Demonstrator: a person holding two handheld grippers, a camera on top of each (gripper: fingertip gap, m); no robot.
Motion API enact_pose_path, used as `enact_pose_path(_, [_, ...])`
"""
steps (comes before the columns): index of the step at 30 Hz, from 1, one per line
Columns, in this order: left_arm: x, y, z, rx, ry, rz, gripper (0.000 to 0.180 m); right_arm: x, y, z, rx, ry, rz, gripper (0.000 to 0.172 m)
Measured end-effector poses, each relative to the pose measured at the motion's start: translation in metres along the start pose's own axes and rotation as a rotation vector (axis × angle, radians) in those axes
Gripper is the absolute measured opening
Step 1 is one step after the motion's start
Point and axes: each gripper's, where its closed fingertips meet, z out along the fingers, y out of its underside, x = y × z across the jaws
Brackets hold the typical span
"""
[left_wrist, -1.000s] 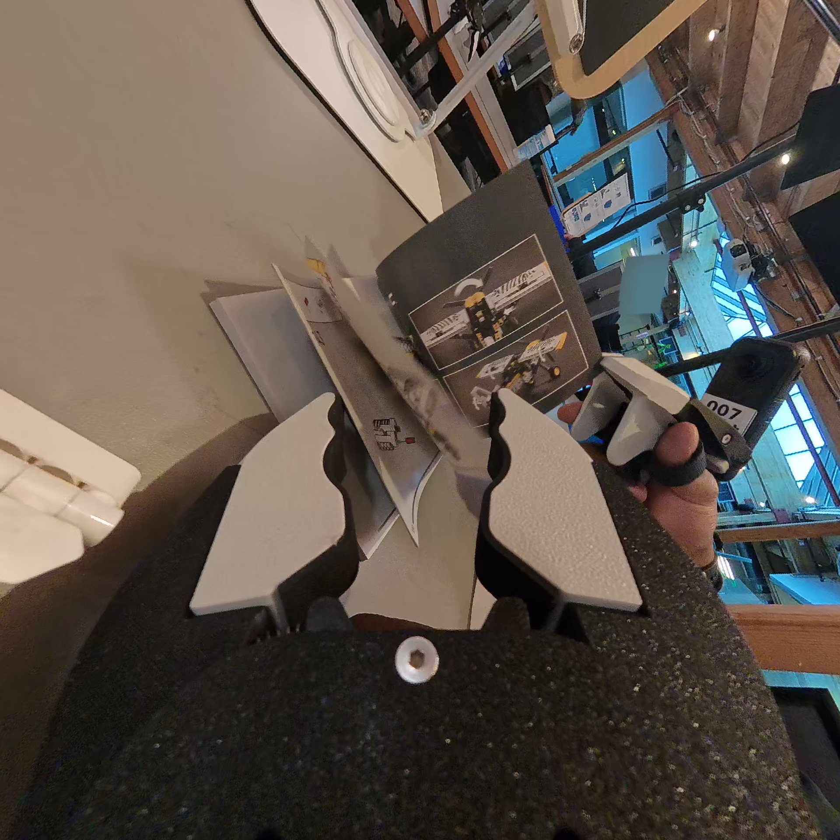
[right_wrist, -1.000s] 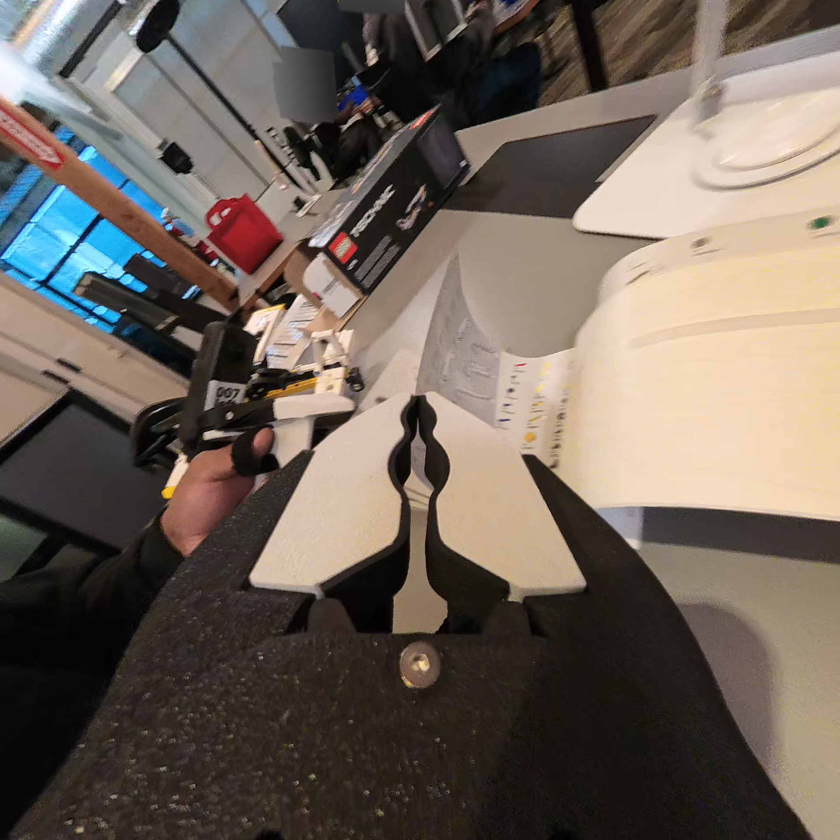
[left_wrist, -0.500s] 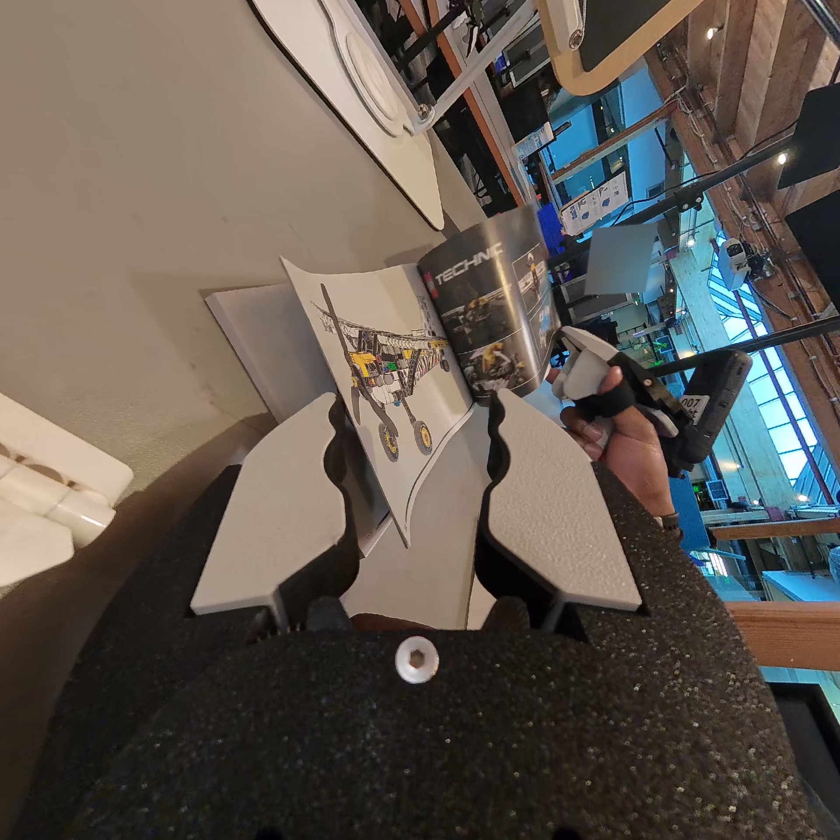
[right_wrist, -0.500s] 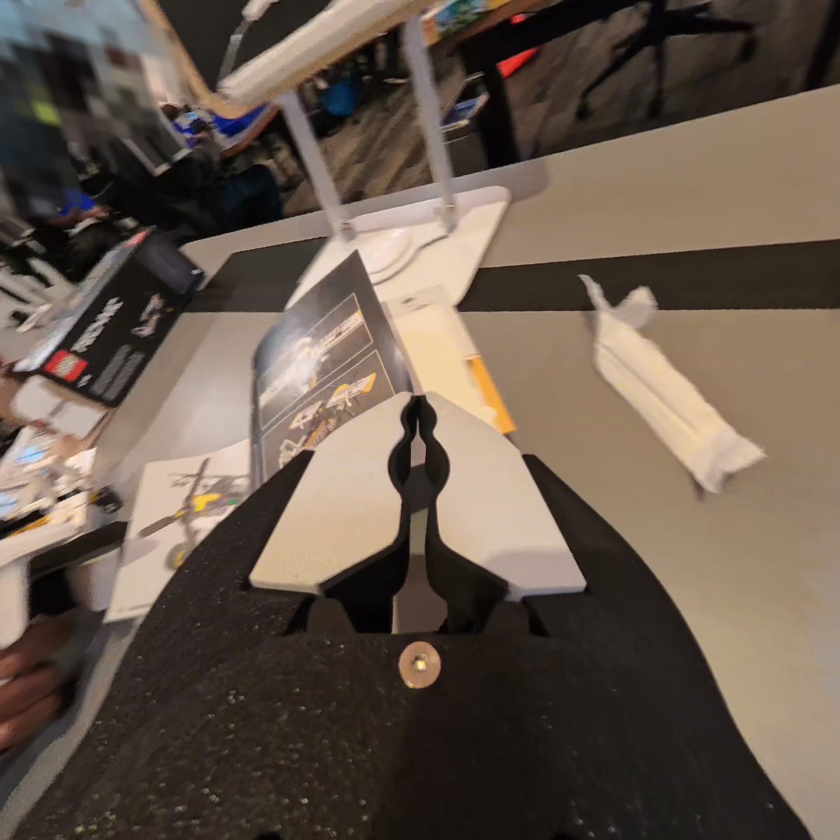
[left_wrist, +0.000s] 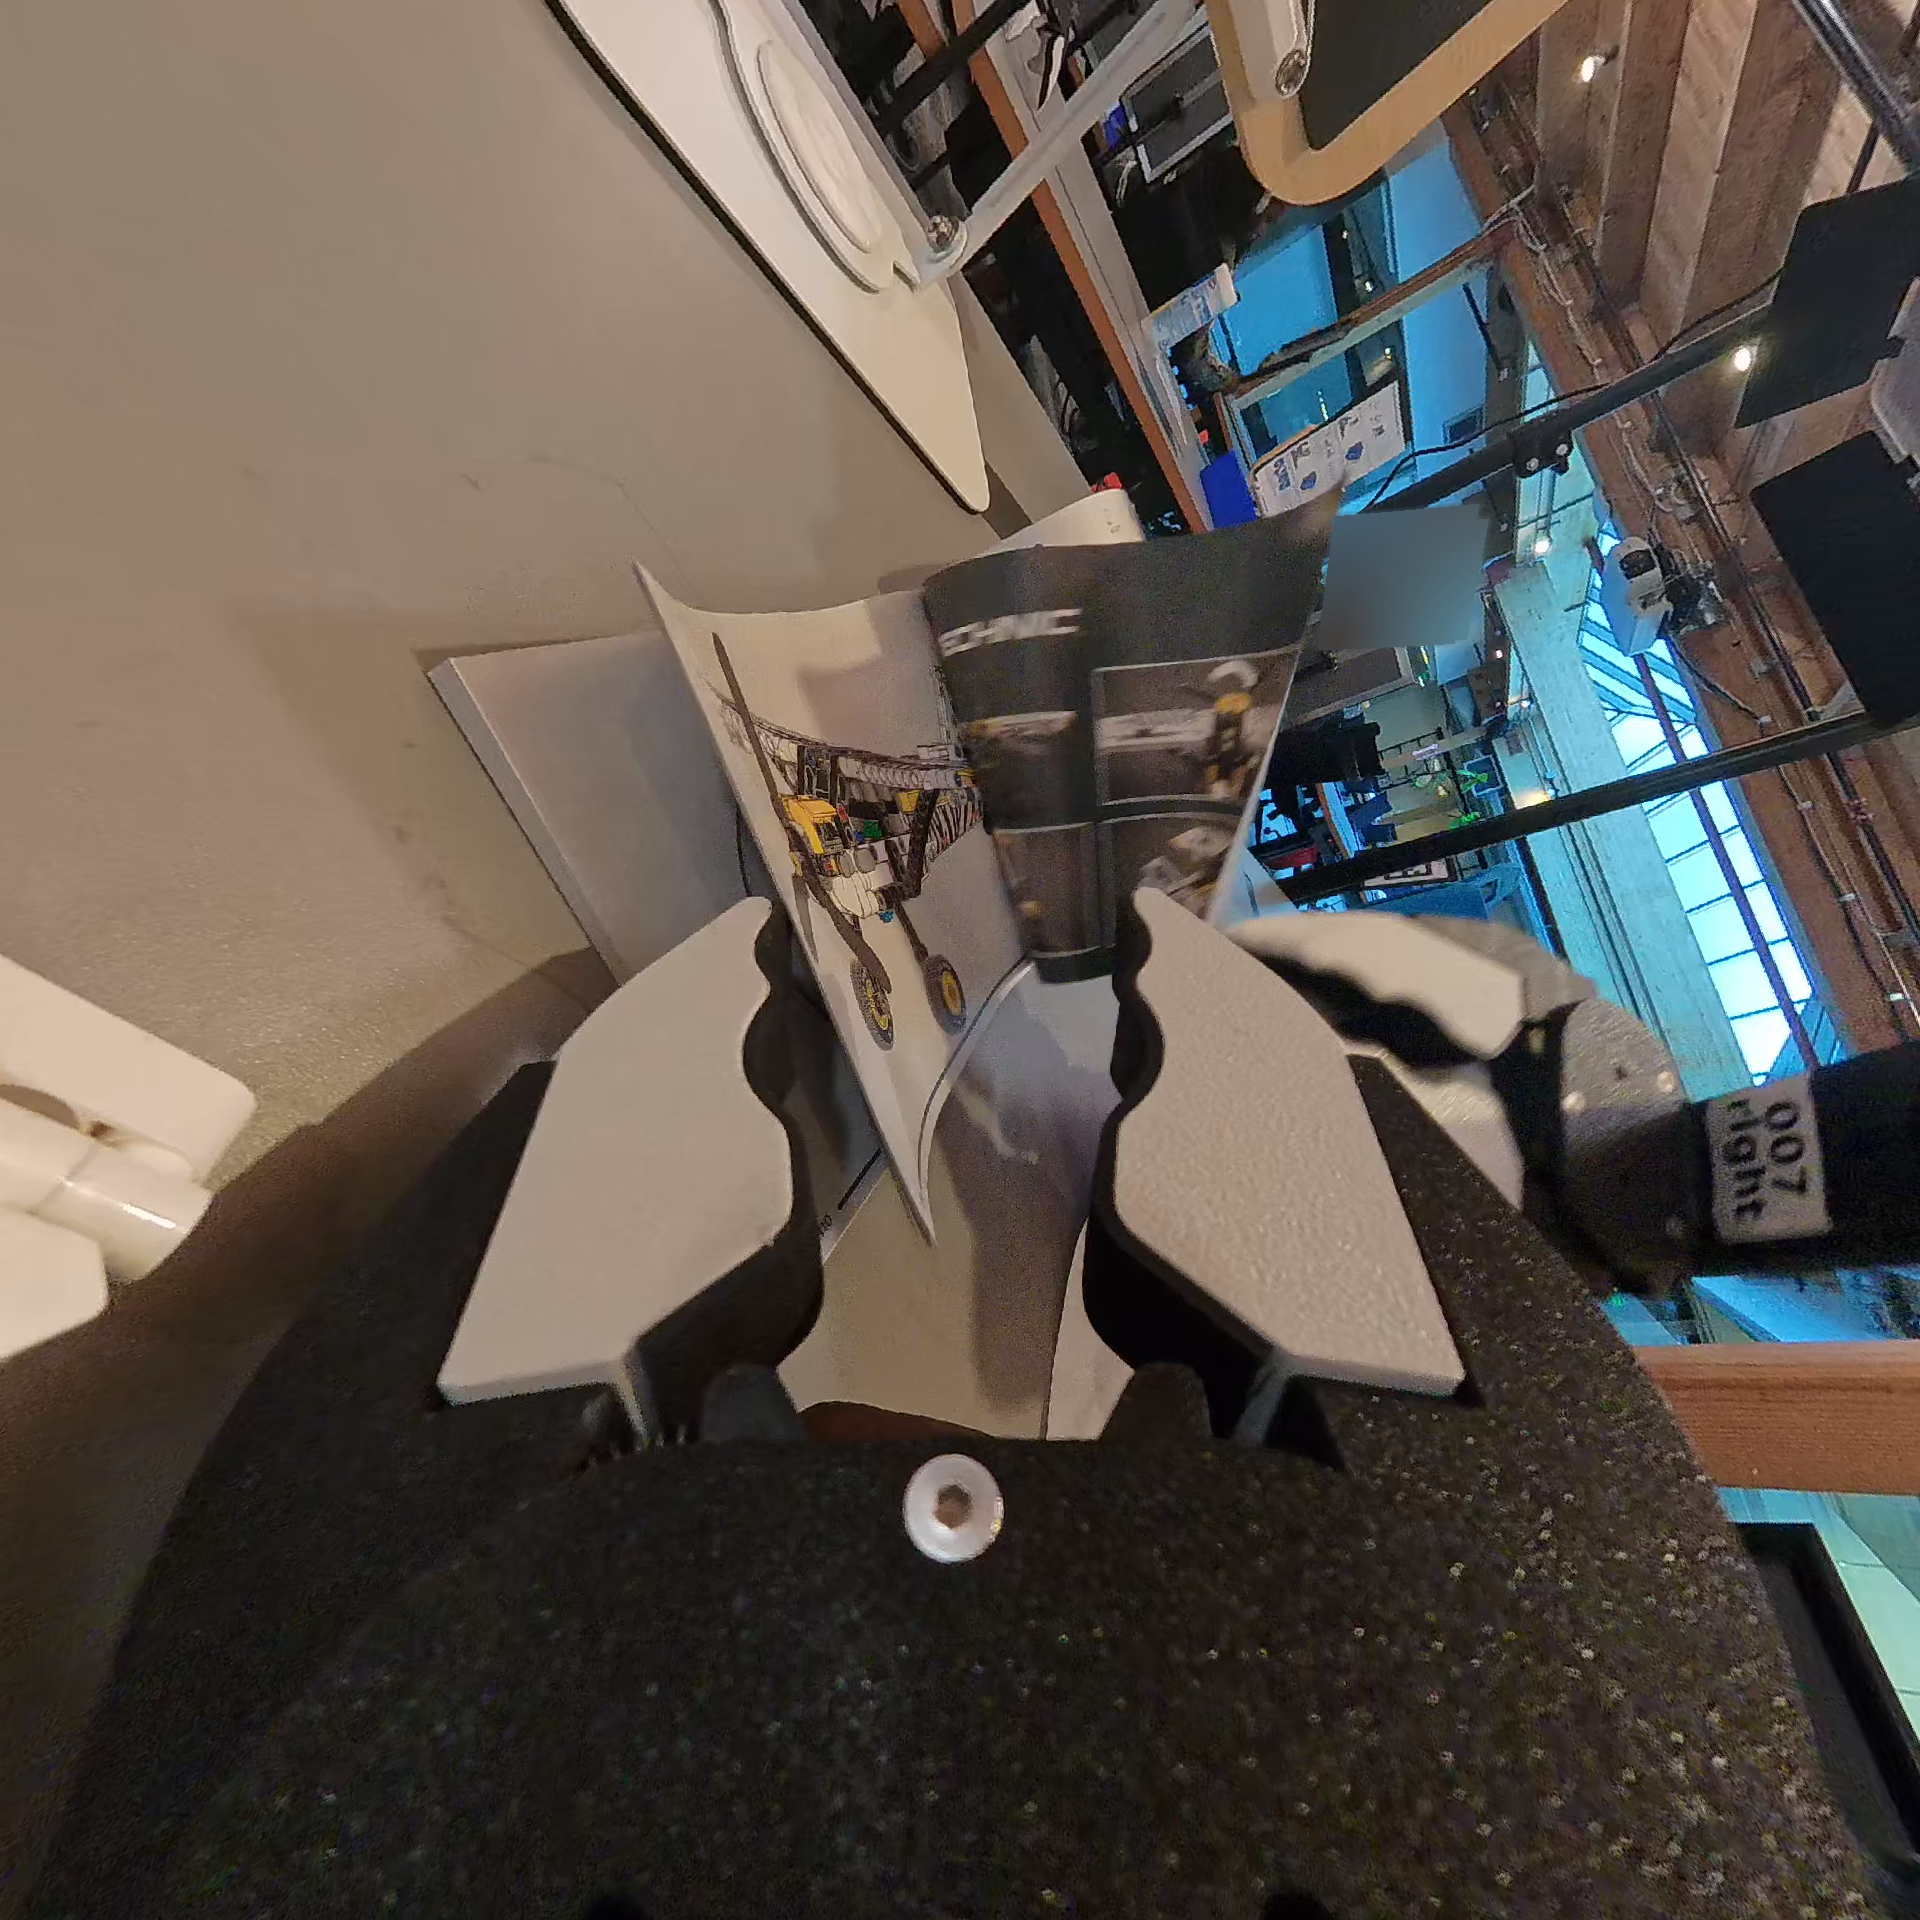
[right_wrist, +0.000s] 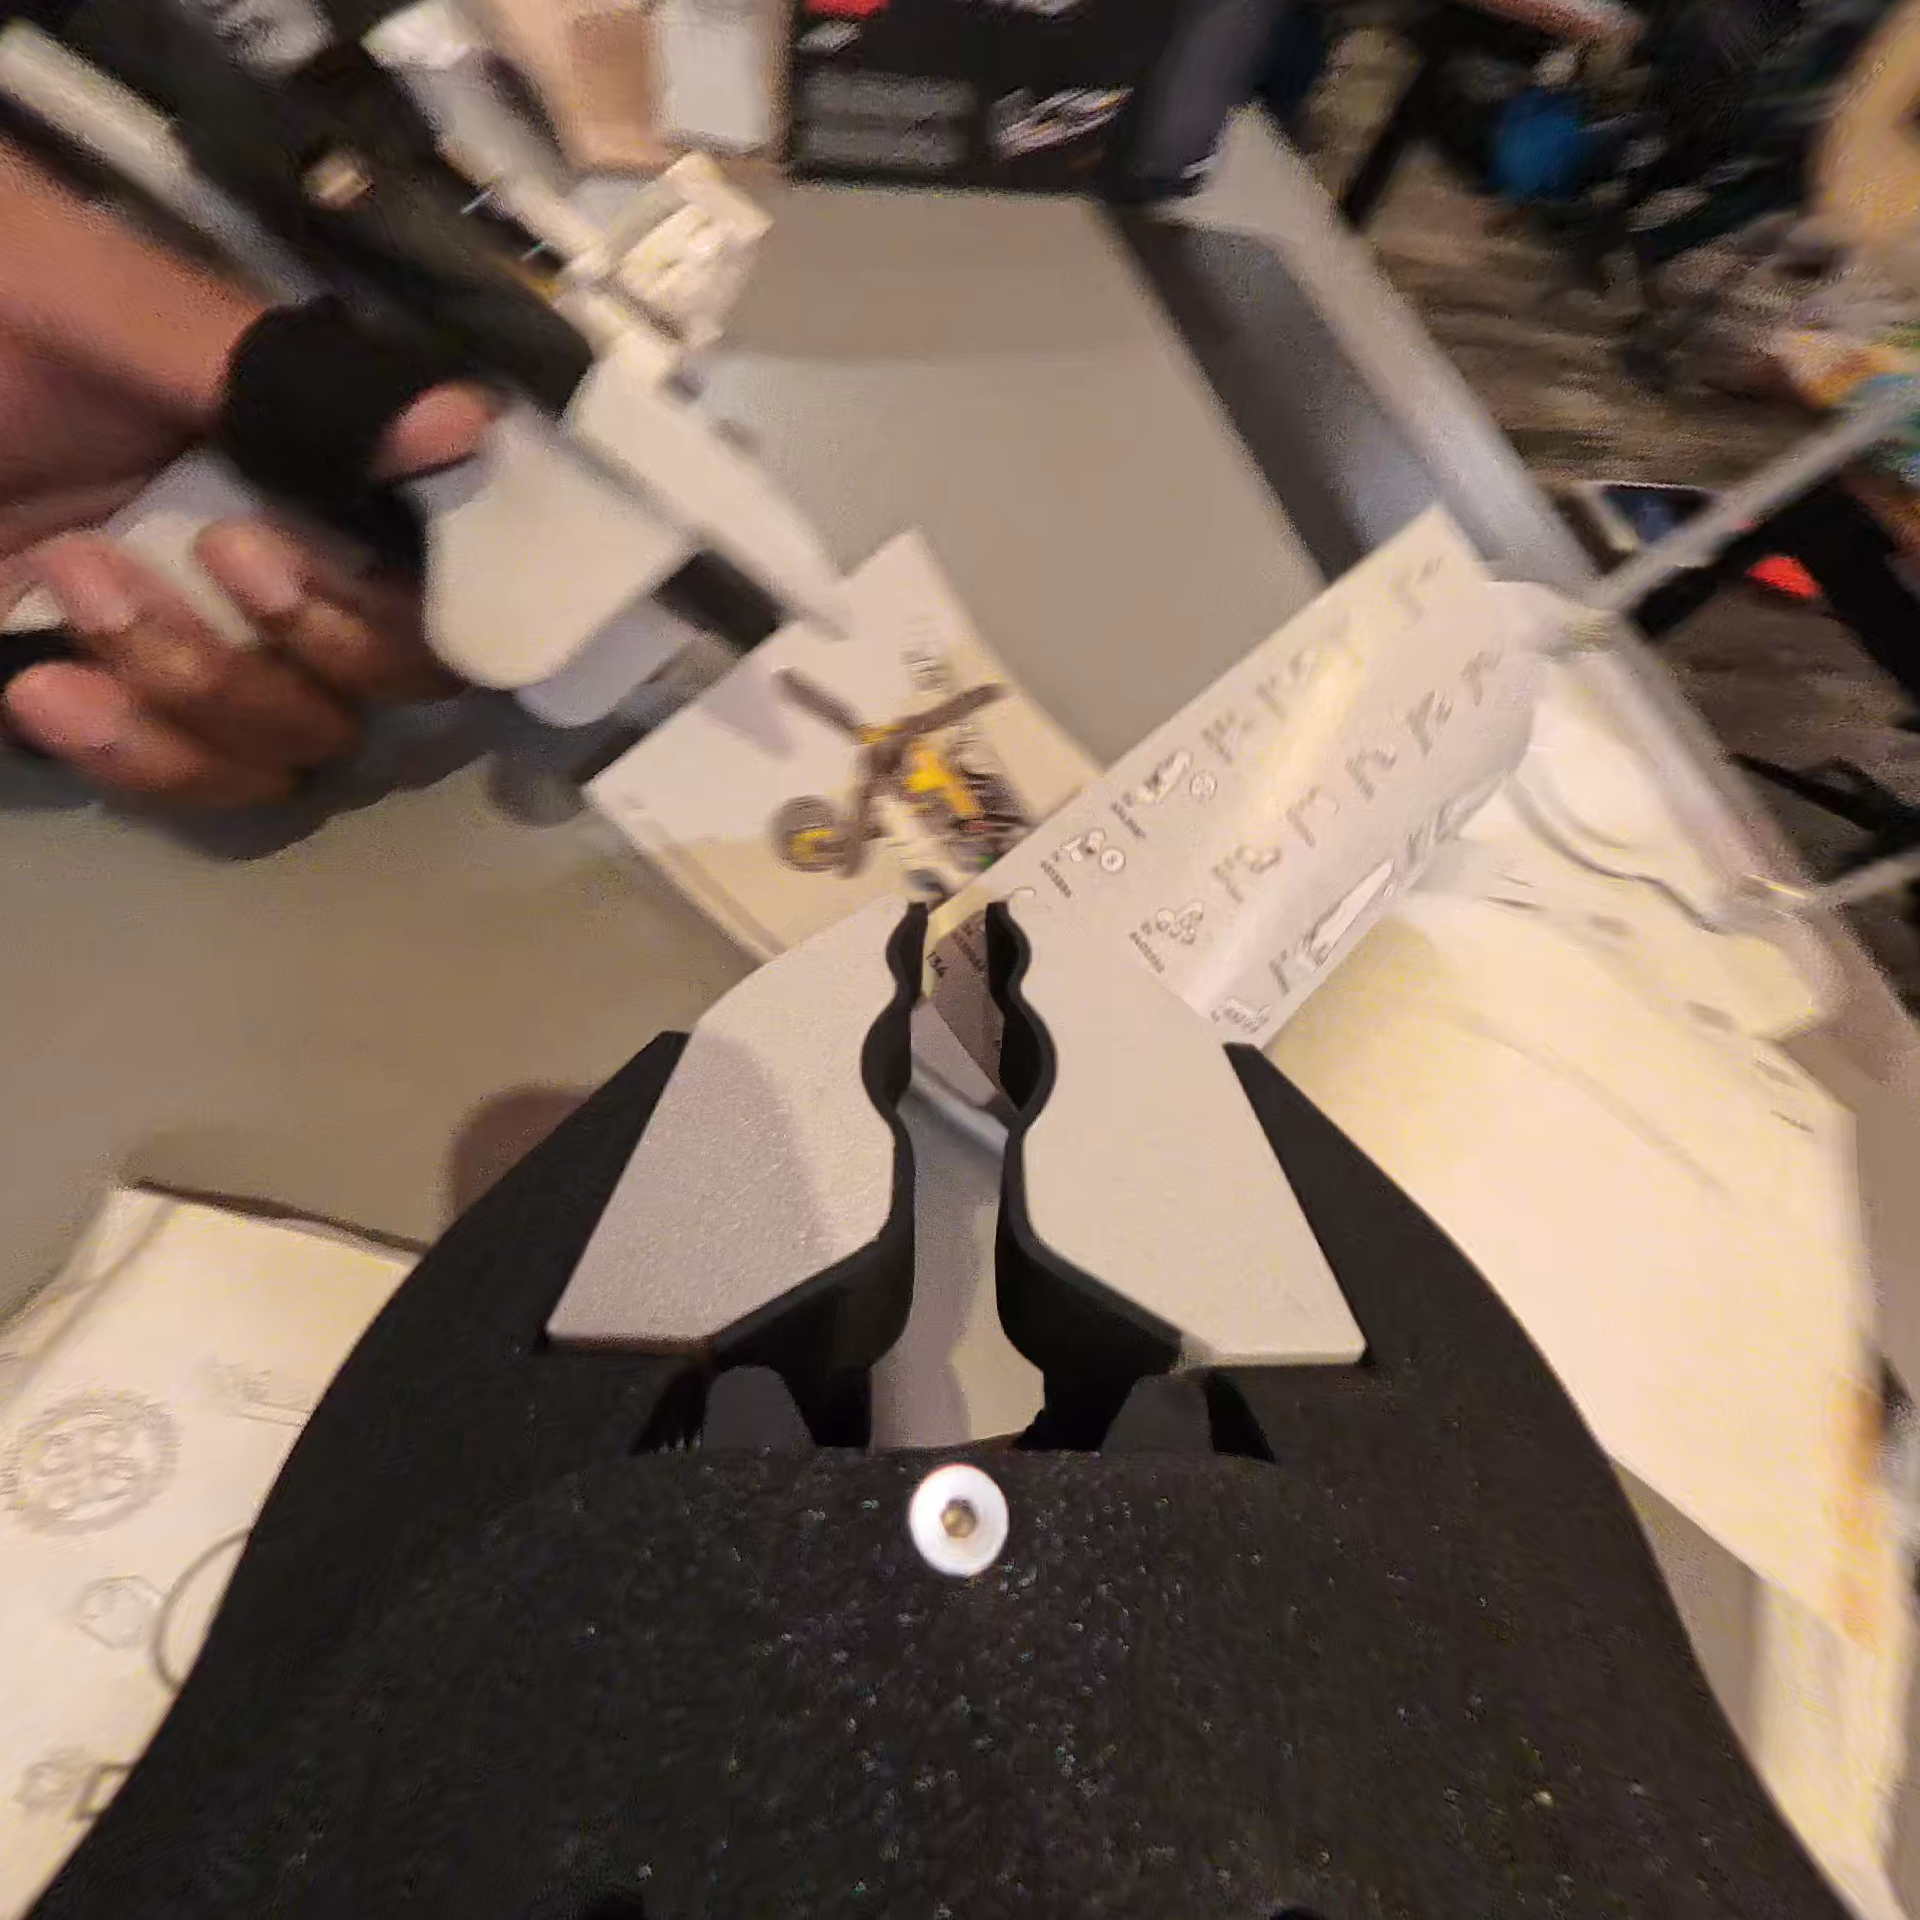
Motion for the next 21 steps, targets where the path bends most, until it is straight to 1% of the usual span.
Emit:
enact_pose_path(2, [0.000,0.000,0.000,-0.002,0.001,0.002,0.060,-0.018,0.009,0.018,-0.059,-0.025,-0.031,0.012])
enact_pose_path(4, [0.000,0.001,0.000,-0.005,0.001,0.001,0.060,-0.019,0.017,0.026,-0.097,-0.003,-0.051,0.013])
enact_pose_path(9, [0.001,0.002,0.001,-0.011,0.006,-0.001,0.059,-0.007,0.018,0.022,-0.059,0.028,0.000,0.015])
enact_pose_path(14, [0.000,0.002,0.001,-0.014,0.006,-0.002,0.059,-0.003,0.022,0.022,-0.057,0.040,0.005,0.021])
enact_pose_path(17, [0.000,0.002,0.001,-0.014,0.006,-0.003,0.059,0.006,0.021,0.019,-0.052,0.096,-0.044,0.022])
enact_pose_path(21, [0.001,0.003,0.001,-0.017,0.009,-0.003,0.058,0.040,0.020,0.010,-0.047,0.262,-0.091,0.024])
